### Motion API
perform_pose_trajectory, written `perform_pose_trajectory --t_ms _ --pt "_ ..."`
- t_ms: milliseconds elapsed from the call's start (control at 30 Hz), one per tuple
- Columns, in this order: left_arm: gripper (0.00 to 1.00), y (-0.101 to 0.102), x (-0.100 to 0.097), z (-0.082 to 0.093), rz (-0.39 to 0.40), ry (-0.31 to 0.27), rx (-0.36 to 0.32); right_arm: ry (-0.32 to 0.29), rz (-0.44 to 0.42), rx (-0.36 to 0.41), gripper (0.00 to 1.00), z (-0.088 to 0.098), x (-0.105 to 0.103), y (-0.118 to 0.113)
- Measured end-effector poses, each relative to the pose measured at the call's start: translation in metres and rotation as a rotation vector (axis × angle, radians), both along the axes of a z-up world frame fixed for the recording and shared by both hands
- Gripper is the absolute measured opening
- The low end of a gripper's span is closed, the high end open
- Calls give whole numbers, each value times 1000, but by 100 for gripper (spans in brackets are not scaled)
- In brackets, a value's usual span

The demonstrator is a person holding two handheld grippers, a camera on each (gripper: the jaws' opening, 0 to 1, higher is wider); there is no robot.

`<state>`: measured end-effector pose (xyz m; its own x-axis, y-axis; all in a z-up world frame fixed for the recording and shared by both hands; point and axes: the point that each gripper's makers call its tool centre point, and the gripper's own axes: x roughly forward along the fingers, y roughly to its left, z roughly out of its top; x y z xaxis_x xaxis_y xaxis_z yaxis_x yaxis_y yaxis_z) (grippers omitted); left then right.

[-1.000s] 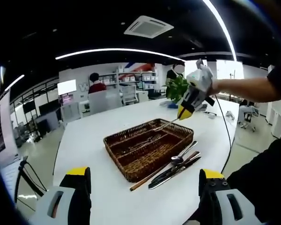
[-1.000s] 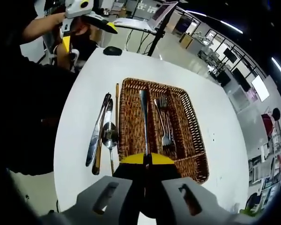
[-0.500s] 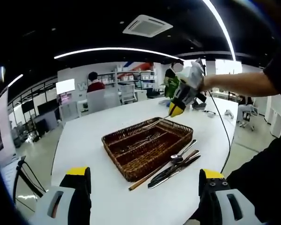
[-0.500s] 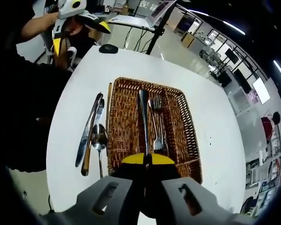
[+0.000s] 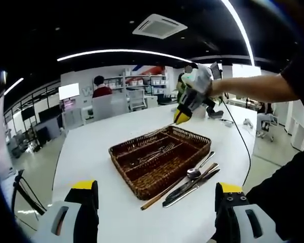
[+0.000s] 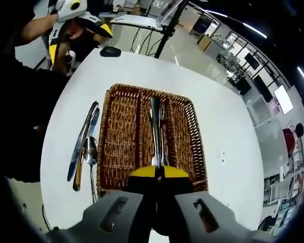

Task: Arrange the knives, forks, and spoons in their matching storage slots by inserting each utensil handle-first until every utensil is classified and aligned in the correct compartment

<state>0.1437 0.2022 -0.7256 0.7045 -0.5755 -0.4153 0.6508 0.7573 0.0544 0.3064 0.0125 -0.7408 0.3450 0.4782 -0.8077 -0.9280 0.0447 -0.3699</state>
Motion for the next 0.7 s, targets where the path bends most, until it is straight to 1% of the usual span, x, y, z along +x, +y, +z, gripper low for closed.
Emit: perform_pose_trajectory --t_ms 300,500,600,700 --pt "100 -4 4 -10 -9 16 -11 -22 13 -26 0 6 30 9" --pt "100 -4 7 -14 -2 23 -22 -28 24 -42 0 6 45 20" --pt "100 -3 7 -16 -3 28 -22 -30 26 -40 0 7 54 27" --pt "100 -2 7 -18 0 28 -26 -28 10 -32 0 8 63 33"
